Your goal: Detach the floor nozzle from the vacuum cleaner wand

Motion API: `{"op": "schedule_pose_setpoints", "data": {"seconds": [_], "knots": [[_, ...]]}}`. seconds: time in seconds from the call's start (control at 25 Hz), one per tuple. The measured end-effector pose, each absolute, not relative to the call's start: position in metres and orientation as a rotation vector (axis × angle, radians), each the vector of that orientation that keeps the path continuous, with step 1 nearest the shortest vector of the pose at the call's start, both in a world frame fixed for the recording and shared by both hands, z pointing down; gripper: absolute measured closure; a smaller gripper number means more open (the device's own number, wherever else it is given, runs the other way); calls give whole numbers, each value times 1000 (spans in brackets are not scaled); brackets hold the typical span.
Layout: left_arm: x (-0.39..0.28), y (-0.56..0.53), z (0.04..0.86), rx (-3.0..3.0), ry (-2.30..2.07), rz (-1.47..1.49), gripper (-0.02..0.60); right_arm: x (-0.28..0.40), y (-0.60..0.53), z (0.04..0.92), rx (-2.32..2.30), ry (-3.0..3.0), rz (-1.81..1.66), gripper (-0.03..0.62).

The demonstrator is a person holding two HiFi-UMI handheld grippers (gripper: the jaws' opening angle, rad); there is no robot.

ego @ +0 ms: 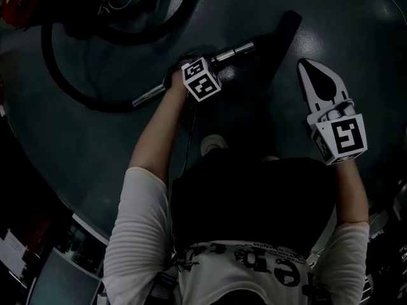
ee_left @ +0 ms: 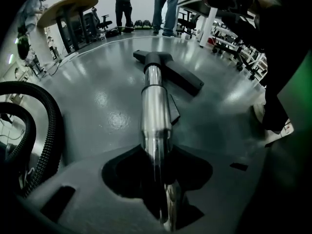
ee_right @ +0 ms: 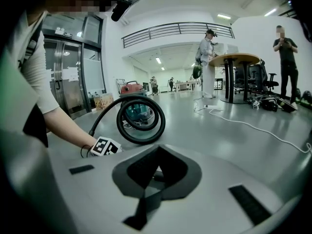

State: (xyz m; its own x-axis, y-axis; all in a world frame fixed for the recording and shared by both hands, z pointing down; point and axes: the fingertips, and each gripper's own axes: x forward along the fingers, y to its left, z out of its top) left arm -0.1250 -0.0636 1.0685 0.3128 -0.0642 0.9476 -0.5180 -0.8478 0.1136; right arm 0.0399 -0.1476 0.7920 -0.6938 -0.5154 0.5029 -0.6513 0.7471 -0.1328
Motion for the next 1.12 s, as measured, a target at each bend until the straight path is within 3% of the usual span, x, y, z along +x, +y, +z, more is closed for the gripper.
{"op": "schedule_pose_setpoints", "data": {"seconds": [0.2,0.44,0.76,1.12], "knots": [[-119,-64,1032,2299,-588,1491,425,48,-150,783,925,-2497,408,599],[-94,-68,905,2432,-670,1387,426,92,-149,707,1049,-2475,428,599],[-76,-70,642,2415,-811,1176,431,108,-117,435,1064,-2555,392,599],[-108,-67,357,2291,-1045,966,434,89,-104,113,1020,-2743,229,599]]}}
